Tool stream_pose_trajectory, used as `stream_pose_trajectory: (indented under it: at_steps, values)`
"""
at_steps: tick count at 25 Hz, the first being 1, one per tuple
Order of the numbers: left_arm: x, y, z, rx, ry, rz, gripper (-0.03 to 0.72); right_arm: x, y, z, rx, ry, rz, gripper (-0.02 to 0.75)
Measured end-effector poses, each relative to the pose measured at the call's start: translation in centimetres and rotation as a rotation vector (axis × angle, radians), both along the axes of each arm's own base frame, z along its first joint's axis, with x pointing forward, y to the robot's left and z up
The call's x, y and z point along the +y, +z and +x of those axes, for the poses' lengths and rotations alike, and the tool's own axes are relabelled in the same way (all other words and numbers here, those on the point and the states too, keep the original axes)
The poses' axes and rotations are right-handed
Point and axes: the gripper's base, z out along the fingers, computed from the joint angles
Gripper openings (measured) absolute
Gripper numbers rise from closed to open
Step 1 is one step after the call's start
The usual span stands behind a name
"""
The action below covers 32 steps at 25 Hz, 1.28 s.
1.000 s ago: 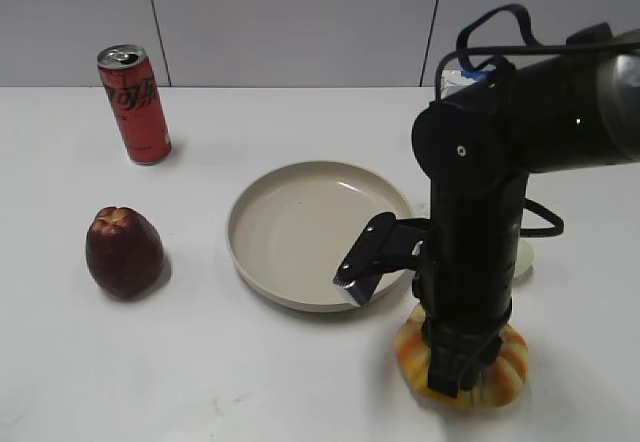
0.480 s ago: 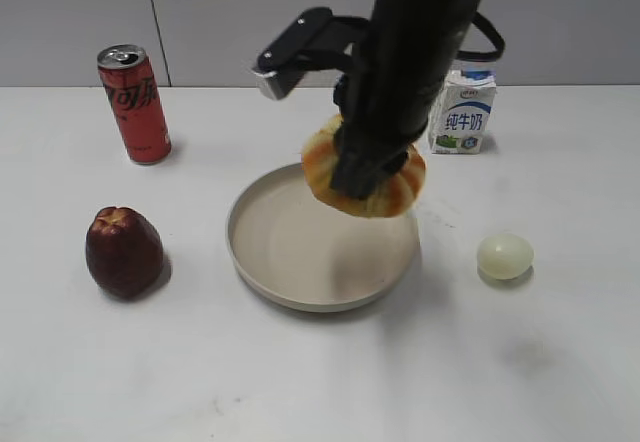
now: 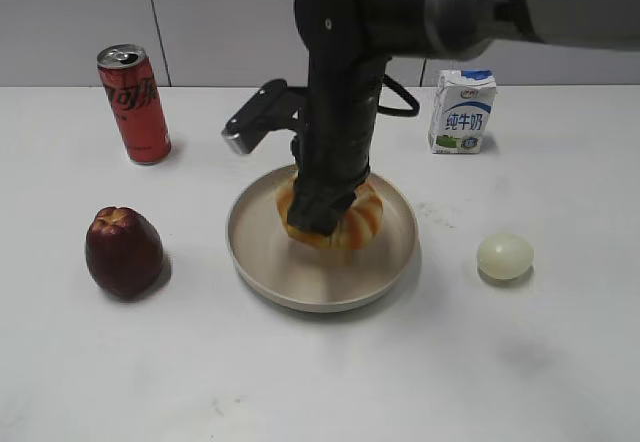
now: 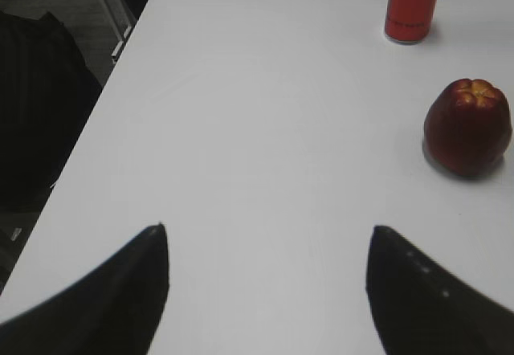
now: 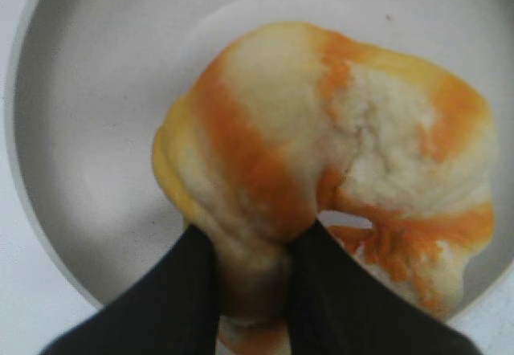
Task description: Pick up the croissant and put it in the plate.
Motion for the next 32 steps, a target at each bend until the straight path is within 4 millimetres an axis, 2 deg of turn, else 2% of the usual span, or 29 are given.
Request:
stream_pose_trajectory:
  at_steps: [1,3,6,8,16,20,24,28,32]
  values:
    - [0.0,0.0,0.0,0.000,0.000,0.000,0.584,0.0,-0.5,0.0,0.009,0.000,-0.008,0.193]
    - [0.0,0.0,0.0,0.000,0.000,0.000,0.584,0.0,-1.2,0.0,0.022,0.000,-0.019,0.318]
    - [0.0,0.0,0.0,0.000,0.000,0.000,0.584,0.1,-1.2,0.1,0.017,0.000,-0.015,0.550]
    - [0.0,0.0,0.0,0.000,0.000,0.000,0.584,0.2,-0.9,0.3,0.010,0.001,-0.009,0.629]
    - [0.0,0.0,0.0,0.000,0.000,0.000,0.584,0.5,1.5,0.6,0.010,-0.004,0.000,0.657]
    - [0.0,0.0,0.0,0.000,0.000,0.000,0.584,-1.2,4.0,1.5,-0.009,-0.123,0.049,0.654]
    - [0.0,0.0,0.0,0.000,0.000,0.000,0.584,-6.5,6.0,4.7,0.004,-0.356,0.105,0.647]
    - [0.0,0.0,0.0,0.000,0.000,0.000,0.584,-13.7,8.3,7.7,-0.022,-0.618,0.158,0.633]
    - [0.0,0.0,0.0,0.000,0.000,0.000,0.584,-21.2,11.0,8.9,-0.048,-0.864,0.189,0.602]
